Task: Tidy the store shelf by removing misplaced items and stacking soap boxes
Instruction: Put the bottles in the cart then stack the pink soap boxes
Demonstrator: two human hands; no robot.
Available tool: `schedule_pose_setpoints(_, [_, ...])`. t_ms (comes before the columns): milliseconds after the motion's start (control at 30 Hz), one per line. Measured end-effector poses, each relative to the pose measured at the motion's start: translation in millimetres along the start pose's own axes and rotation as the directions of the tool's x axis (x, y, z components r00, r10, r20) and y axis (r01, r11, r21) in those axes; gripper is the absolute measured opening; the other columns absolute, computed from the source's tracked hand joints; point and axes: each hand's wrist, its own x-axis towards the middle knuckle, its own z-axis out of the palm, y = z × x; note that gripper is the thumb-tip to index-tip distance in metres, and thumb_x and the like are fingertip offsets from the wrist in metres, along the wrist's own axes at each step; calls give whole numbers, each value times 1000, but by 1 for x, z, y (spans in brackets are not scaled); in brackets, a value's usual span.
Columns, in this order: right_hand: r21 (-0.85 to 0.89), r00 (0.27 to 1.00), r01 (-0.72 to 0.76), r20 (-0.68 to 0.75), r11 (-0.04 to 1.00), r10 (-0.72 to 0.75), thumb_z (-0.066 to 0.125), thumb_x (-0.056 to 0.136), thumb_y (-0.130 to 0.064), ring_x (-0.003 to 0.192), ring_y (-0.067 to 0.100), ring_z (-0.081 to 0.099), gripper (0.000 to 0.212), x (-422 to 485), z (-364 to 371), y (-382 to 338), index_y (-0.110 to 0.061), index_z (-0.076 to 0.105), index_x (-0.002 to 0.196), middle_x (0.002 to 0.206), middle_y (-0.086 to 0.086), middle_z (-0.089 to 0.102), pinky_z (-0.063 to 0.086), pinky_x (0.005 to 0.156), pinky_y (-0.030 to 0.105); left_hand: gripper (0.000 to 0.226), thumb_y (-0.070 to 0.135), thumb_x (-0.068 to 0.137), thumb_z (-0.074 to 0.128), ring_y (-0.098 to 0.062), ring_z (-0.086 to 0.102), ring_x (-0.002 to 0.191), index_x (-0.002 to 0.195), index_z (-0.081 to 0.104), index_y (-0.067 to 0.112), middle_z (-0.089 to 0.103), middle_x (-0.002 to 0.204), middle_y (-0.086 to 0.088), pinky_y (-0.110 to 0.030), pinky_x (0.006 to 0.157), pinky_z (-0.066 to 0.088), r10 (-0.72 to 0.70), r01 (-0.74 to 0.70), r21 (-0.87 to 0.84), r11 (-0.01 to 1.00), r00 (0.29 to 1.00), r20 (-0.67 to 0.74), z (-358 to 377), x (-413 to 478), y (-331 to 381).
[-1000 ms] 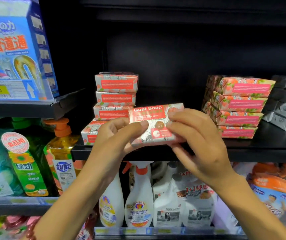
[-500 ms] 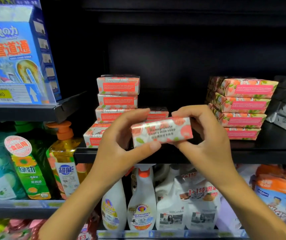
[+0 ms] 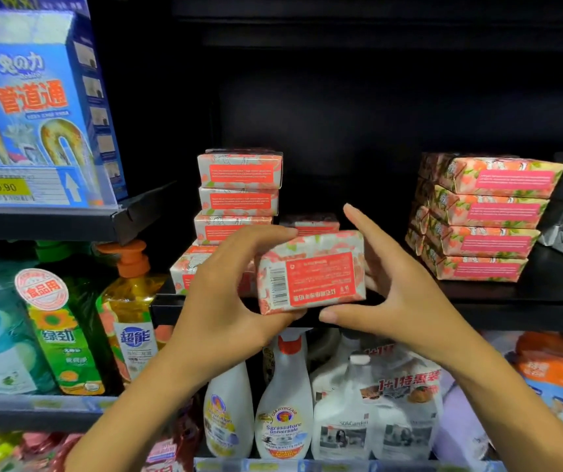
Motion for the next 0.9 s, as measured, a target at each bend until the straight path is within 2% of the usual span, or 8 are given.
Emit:
schedule_pose_setpoints(133, [83, 995, 68, -79, 994, -61, 75, 63, -25, 101, 1, 62, 64, 5, 0, -6, -26, 52, 123, 107, -21, 64, 50, 79, 15, 51, 27, 78, 71, -8, 47, 125, 123, 48, 19, 51, 128, 10, -22, 103, 37, 133, -133, 108, 985, 991, 3, 5, 2, -4])
schedule_pose_setpoints(233, [126, 983, 145, -129, 981, -129, 79, 64, -14, 97, 9, 65, 47, 5, 0, -10, -17, 59, 106, 100, -12, 66, 52, 75, 18, 64, 30, 76, 72, -9, 42, 130, 131, 41, 19, 45, 135, 8, -25, 106, 37, 110, -108, 117, 987, 994, -12, 5, 2, -6])
schedule_pose_setpoints(333, [122, 958, 231, -204, 965, -203, 79, 65, -8, 98, 11, 64, 45, 4, 3, -9, -18, 58, 104, 100, -10, 65, 52, 76, 19, 84, 51, 66, 77, -12, 48, 127, 137, 40, 25, 48, 135, 14, -28, 98, 45, -98, 93, -73, 993, 994, -57, -3, 0, -3])
schedule_pose_setpoints(400, [67, 932, 288, -249, 955, -263, 77, 66, -5, 100, 11, 62, 45, 4, 8, -9, -22, 58, 102, 101, -11, 64, 51, 78, 19, 82, 67, 62, 71, -10, 56, 117, 130, 47, 29, 58, 125, 16, -27, 91, 49, -250, 234, -221, 947, 967, -50, -7, -1, 2])
schedule_pose_setpoints(467, [6, 905, 336, -278, 942, -322, 78, 67, -4, 100, 11, 62, 45, 5, 16, -8, -25, 58, 101, 102, -12, 63, 50, 81, 20, 73, 65, 58, 73, -5, 63, 106, 120, 55, 29, 66, 113, 17, -19, 83, 51, -333, 315, -302, 900, 943, -9, -9, -1, 5])
schedule_pose_setpoints(533, [-30, 881, 387, -284, 921, -379, 77, 71, -4, 103, 12, 61, 40, 6, 23, -6, -25, 59, 100, 105, -12, 63, 50, 83, 22, 62, 49, 57, 75, -2, 66, 98, 113, 59, 27, 69, 106, 18, -14, 77, 50, -356, 338, -343, 877, 934, 10, -10, -2, 5])
schedule_pose_setpoints(700, [-121, 857, 440, -237, 890, -457, 63, 76, -6, 114, 12, 55, 36, 12, 35, 1, -24, 51, 104, 112, -13, 58, 46, 92, 23, 66, 29, 51, 81, -12, 67, 100, 113, 61, 19, 70, 108, 7, -21, 77, 54, -353, 301, -430, 851, 935, -45, -18, -4, -1])
schedule_pose_setpoints(900, [-277, 904, 330, -183, 902, -387, 68, 81, -22, 121, 10, 50, 45, 15, 31, 18, -18, 51, 122, 124, -10, 54, 42, 99, 23, 71, 30, 52, 84, -15, 64, 107, 117, 59, 15, 67, 113, -1, -26, 84, 54, -303, 228, -304, 925, 926, -227, -37, -9, -9])
